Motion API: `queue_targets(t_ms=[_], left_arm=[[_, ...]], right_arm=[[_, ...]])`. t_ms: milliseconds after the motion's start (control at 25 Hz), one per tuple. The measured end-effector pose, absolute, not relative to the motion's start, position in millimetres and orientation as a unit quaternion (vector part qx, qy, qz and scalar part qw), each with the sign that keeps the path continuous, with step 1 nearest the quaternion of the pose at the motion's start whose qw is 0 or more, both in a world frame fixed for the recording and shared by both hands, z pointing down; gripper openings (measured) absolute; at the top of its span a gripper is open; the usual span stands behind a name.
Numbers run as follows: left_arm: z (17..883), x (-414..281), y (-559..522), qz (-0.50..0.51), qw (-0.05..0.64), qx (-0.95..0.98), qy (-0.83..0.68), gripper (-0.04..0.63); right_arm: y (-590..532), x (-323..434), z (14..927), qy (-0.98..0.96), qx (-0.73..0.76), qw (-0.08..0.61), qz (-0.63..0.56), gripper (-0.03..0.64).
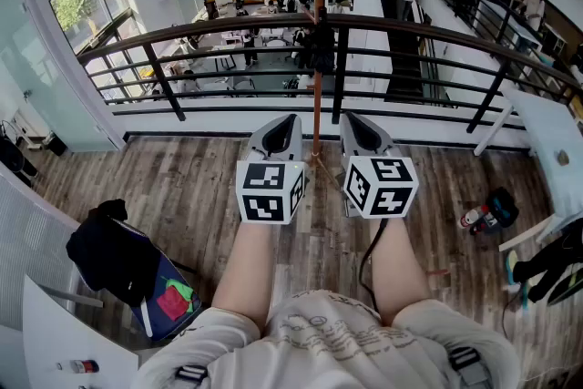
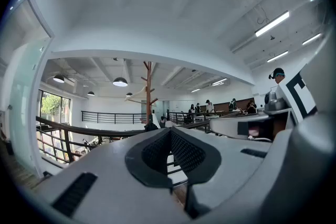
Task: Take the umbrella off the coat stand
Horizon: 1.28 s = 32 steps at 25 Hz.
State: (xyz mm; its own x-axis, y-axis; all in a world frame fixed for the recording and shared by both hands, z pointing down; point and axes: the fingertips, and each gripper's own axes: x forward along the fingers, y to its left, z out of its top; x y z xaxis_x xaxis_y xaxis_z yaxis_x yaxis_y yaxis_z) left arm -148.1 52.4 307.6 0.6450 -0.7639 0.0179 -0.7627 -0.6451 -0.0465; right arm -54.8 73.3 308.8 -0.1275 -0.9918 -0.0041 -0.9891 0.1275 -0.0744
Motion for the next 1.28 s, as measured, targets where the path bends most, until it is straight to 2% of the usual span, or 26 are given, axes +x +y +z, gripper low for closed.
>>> queue_targets(t_ms=[720,1280], left_arm=[[327,-59,36,-0.03,0.007,-0.9,0.436,-0.003],[341,-22,-57,-0.022,0.004,-0.897,0.441,-0.003]], right_arm=[[63,28,324,0.764,-0.644,0.028,-0.036,-0.009],[-27,64,336,0.769,-0.638,0.024,-0.031,-0.009]])
